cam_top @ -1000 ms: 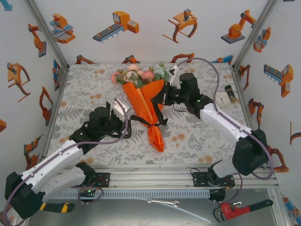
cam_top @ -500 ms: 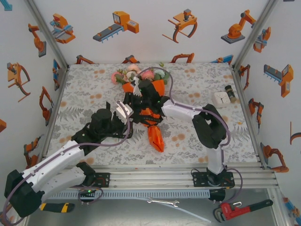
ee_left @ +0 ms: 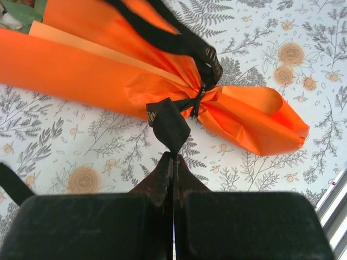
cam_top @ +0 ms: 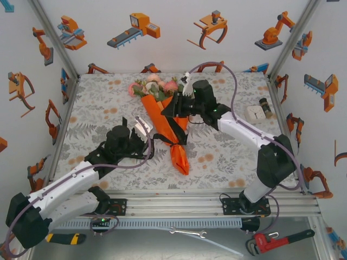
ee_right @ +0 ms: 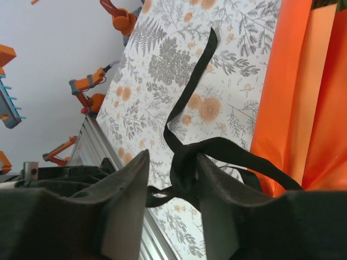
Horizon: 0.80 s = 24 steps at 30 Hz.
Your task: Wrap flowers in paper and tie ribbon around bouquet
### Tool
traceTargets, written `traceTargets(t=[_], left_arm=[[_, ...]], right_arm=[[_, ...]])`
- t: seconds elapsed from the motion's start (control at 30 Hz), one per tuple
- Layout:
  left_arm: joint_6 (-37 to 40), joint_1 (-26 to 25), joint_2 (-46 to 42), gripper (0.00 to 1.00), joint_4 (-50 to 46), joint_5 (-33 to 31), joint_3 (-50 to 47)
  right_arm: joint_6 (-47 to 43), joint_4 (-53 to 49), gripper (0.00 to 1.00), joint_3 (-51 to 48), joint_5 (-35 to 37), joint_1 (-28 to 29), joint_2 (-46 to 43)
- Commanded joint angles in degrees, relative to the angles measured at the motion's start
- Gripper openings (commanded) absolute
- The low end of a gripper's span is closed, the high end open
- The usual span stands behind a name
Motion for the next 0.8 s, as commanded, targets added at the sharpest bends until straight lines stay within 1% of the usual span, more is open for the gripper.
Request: traceTargets(t=[0.0, 0.03, 0.1, 0.13, 0.17, 0.2, 0.27, 0.3, 0.33, 0.37, 0.47, 0.5, 0.57, 0.67, 0.77], left_arm=[[0.3, -0.2, 1.0, 0.0, 3.1, 3.2, -0.3], [-0.1, -0.1, 1.1, 0.0, 3.2, 3.2, -0.3], [-0.8, -0.2, 0.8, 0.0, 3.0, 3.7, -0.6], [-1.0, -0.2, 0.5, 0.0, 3.0, 3.8, -0.9], [-1.0, -0.2, 0.0, 0.0, 3.2, 3.7, -1.2], [-1.1, -0.2, -0.5, 0.0, 3.1, 3.4, -1.5], [-0.8, -0.2, -1.2, 0.0, 2.6, 2.6, -1.7], [-0.4, -0.2, -1.5, 0.0, 2.1, 2.5, -1.7], [-0.1, -0.2, -1.7, 0.0, 1.9, 2.3, -1.7], [0.2, -0.1, -1.8, 0.0, 1.7, 2.3, -1.6], [0.7, -0.1, -1.6, 0.0, 1.6, 1.5, -1.4], [0.7, -0.2, -1.4, 0.0, 1.9, 1.3, -1.3], [0.4, -0.1, -0.8, 0.0, 2.8, 0.7, -1.0], [0.5, -0.1, 0.7, 0.0, 3.2, -0.7, 0.0], [1.4, -0.1, 2.4, 0.0, 3.1, -2.5, 0.8]], right_arm=[[1.8, 2.6, 0.37, 3.4, 0.6, 2.3, 5.9], [1.9, 2.6, 0.37, 6.3, 0.2, 3.9, 8.2], [1.0, 0.1, 0.45, 14.2, -4.0, 7.1, 14.3], [0.4, -2.9, 0.48, 17.6, -4.7, 8.0, 16.3], [-1.6, -6.7, 0.59, 20.4, -4.5, 8.5, 17.5], [-4.6, -10.9, 0.68, 22.0, -2.5, 8.7, 17.5], [-12.2, -18.3, 0.73, 22.6, 6.1, 8.6, 15.5], [-16.1, -20.2, 0.74, 21.7, 10.4, 8.4, 14.2], [-17.9, -21.0, 0.74, 20.6, 12.0, 7.8, 13.5], [-18.4, -21.7, 0.73, 20.1, 11.4, 6.8, 12.9], [-14.6, -21.5, 0.67, 19.5, 3.3, 4.0, 11.8], [-14.1, -20.9, 0.65, 18.7, 1.7, 3.6, 10.8], [-16.3, -19.7, 0.64, 16.0, 1.5, 3.2, 7.6], [-21.8, -17.1, 0.64, 9.0, 2.3, 2.0, 1.1], [-25.7, -10.2, 0.64, -1.0, -2.3, -0.1, -6.4]])
